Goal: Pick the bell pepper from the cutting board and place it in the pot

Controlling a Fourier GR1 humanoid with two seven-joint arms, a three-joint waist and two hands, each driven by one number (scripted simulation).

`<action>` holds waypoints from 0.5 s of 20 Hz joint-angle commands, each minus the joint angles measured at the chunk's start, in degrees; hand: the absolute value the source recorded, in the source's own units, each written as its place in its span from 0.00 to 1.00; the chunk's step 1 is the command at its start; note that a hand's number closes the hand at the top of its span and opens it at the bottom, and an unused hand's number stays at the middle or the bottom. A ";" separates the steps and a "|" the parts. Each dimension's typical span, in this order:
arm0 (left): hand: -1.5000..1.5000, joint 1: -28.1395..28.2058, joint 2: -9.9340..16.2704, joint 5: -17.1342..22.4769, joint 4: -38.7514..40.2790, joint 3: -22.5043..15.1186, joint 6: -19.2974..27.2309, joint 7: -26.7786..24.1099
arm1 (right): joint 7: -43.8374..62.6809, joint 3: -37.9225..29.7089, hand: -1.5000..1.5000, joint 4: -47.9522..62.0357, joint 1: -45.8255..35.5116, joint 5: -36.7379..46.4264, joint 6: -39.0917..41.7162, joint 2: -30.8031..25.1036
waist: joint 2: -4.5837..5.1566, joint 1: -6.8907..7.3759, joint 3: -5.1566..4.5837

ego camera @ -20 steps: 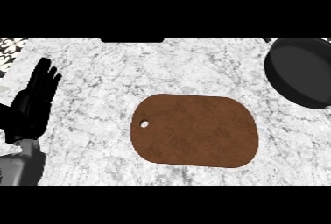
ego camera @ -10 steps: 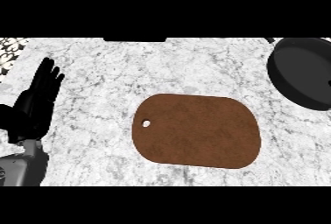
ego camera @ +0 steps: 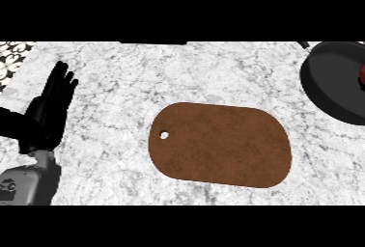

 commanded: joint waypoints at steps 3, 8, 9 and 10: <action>0.50 -1.42 -0.07 0.90 -0.66 0.03 -0.76 1.20 | -6.78 0.05 1.00 22.04 -8.63 4.77 -8.12 -2.77 | 0.50 1.68 0.11; 0.50 -1.40 -1.16 -0.95 -0.47 -1.07 0.81 1.47 | -5.07 -1.17 0.00 32.68 -11.44 2.68 -2.48 -1.79 | 0.39 1.40 0.12; 0.50 -1.41 0.84 0.94 0.72 0.95 -1.63 0.46 | -8.76 -2.23 0.00 34.16 -11.36 0.97 -1.24 -1.85 | 0.45 1.20 0.12; 0.50 -1.32 -1.11 -0.67 2.66 -0.14 -0.16 -2.17 | -7.13 -1.47 0.00 35.46 -14.16 1.46 1.38 -2.05 | 0.65 1.34 0.10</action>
